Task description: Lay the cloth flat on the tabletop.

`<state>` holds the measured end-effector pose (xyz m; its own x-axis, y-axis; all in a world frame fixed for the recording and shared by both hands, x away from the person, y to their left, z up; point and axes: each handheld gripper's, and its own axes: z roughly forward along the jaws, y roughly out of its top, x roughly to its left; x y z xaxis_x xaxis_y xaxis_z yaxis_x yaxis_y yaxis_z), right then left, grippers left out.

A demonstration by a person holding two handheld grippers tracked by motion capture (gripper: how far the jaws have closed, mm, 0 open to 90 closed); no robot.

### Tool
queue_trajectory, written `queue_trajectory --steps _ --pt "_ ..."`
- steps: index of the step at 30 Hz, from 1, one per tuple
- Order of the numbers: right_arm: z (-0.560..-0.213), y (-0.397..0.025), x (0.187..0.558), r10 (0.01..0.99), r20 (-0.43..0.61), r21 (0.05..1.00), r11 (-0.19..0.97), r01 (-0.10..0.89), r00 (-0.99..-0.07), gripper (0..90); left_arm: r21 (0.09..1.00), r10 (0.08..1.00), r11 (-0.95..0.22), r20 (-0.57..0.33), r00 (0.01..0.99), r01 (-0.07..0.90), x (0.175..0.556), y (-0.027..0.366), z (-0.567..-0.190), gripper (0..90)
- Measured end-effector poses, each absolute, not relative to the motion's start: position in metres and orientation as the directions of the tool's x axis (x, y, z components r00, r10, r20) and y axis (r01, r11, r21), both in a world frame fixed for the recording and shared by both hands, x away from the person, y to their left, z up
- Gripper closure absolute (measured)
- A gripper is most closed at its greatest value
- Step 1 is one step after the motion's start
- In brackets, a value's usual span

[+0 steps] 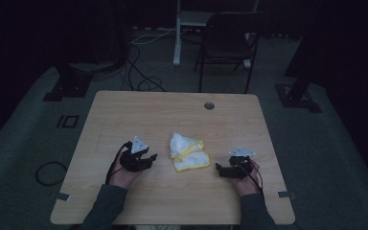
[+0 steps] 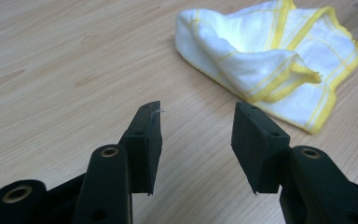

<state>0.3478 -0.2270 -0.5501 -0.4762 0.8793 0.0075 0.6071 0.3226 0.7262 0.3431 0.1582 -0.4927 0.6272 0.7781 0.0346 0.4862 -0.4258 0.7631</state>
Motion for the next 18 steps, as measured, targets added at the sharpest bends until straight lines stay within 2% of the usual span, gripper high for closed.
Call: queue_trajectory --steps 18 --pt "-0.55 -0.227 0.348 0.879 0.007 0.726 0.323 0.607 -0.477 13.3 0.761 0.73 -0.483 0.075 0.679 0.434 0.348 0.133 -0.485 53.2"
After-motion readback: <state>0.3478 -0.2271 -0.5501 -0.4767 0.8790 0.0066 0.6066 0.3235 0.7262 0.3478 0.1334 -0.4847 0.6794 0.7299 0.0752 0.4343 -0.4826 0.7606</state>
